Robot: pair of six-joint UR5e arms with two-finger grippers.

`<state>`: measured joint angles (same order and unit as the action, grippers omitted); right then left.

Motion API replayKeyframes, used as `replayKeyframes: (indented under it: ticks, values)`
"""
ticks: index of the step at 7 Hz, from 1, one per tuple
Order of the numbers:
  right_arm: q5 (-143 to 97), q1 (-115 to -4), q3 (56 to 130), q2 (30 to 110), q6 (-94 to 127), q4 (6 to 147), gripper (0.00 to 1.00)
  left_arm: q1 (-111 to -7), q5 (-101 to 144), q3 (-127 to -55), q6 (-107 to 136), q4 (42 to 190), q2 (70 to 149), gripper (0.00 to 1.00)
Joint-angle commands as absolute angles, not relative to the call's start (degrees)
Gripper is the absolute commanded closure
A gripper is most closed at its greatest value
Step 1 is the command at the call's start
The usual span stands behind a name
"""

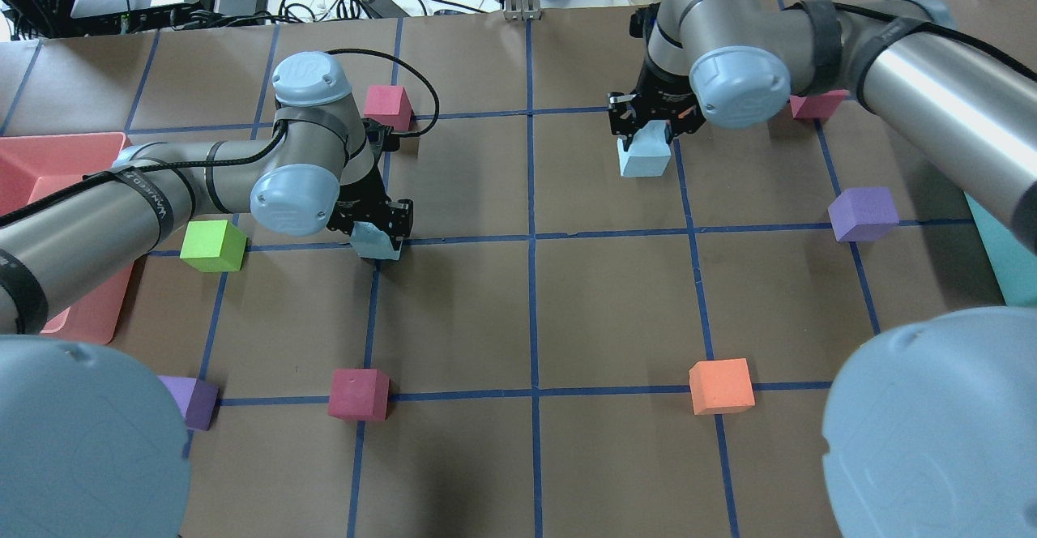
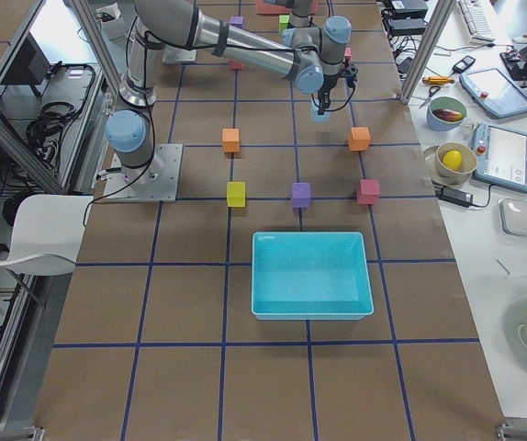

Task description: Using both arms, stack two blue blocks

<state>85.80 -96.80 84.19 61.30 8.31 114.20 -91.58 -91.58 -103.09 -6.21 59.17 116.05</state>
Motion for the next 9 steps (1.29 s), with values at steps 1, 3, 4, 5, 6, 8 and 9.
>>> replayKeyframes:
  ticks: [1, 3, 4, 5, 6, 8, 9]
  values:
    - [85.5, -102.7, 75.8, 54.7, 15.9, 113.7, 1.0, -91.6, -91.8, -102.4, -6.1, 58.1, 115.2, 0.59]
    - [85.8, -105.0, 74.1, 51.5, 20.0, 113.8, 1.0, -91.8, -91.8, -98.9, -5.9, 62.2, 113.4, 0.58]
    - [85.5, -105.2, 74.1, 51.0, 20.3, 113.8, 1.0, -92.0, -91.8, -95.7, -5.8, 68.7, 111.5, 0.58]
    - [85.5, -106.2, 74.1, 50.1, 21.3, 114.0, 1.0, -92.2, -91.8, -93.7, -5.1, 72.2, 109.9, 0.58]
    - [85.5, -106.6, 74.0, 49.6, 21.3, 114.1, 1.0, -92.5, -91.6, -93.1, -4.8, 72.6, 108.6, 0.57]
    - [85.3, -106.8, 74.0, 49.3, 21.3, 114.2, 1.0, -92.5, -91.6, -93.0, -4.5, 72.2, 108.4, 0.56]
    - [85.3, -106.8, 74.0, 49.2, 21.3, 114.3, 0.91, -92.4, -91.6, -93.0, -4.5, 71.9, 108.6, 0.56]
